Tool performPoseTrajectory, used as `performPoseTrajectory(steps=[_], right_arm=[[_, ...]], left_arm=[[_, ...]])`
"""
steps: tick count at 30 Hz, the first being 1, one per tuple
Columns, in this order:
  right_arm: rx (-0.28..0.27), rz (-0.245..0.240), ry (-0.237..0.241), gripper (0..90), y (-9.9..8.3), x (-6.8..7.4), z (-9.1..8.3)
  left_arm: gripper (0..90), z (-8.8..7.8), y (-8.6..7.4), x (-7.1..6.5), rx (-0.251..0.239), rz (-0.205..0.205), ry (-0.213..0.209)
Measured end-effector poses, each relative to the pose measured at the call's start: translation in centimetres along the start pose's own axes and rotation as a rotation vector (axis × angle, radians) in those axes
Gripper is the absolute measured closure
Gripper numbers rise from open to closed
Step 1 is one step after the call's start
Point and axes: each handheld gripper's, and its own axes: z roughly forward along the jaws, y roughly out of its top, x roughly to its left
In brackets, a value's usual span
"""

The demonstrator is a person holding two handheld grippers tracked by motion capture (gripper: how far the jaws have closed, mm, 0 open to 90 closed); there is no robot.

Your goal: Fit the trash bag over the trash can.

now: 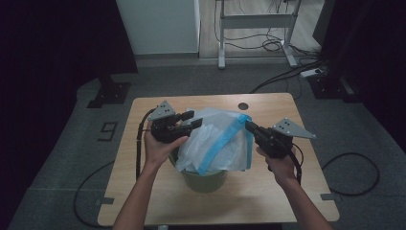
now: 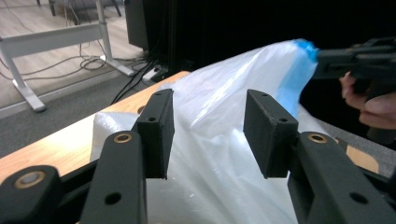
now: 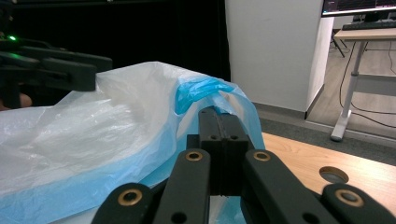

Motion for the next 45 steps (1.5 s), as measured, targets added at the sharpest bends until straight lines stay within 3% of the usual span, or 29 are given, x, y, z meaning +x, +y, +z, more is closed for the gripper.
performPoseTrajectory(steps=[3,4,6,9,13,17,22,32,45], right_arm=[[-0.001,0.000,0.001,89.6,0.0,0.0,0.0],[0.000,-0.001,0.001,89.5,0.1,0.0,0.0],[-0.001,-0.002,0.001,89.5,0.1,0.0,0.0],[-0.001,-0.003,-0.002,89.5,0.1,0.0,0.0],[0.009,-0.002,-0.015,89.5,0.1,-0.1,0.0],[0.018,0.009,-0.025,89.5,-0.1,-0.3,-0.1],[0.019,0.018,-0.029,89.6,-0.4,-0.5,-0.2],[0.022,0.024,-0.037,89.5,-1.0,-1.2,-1.2],[0.011,0.024,-0.091,89.5,-0.7,-2.9,-3.4]], left_arm=[[58.8,0.3,-0.1,0.0,0.016,0.005,0.000],[68.3,0.5,-0.2,0.0,0.020,0.007,-0.008],[73.2,0.5,-0.3,0.0,0.020,0.013,-0.008],[90.0,0.4,-0.3,-0.1,0.008,0.021,0.007],[90.0,-0.1,-0.3,0.0,-0.030,0.011,0.023],[90.0,-1.1,-0.4,0.4,-0.099,-0.032,0.011],[90.0,-2.2,-0.7,1.0,-0.144,-0.062,0.044],[90.0,-4.2,-2.2,2.1,-0.175,-0.117,0.082],[90.0,-7.8,-4.7,2.2,-0.237,-0.153,0.120]])
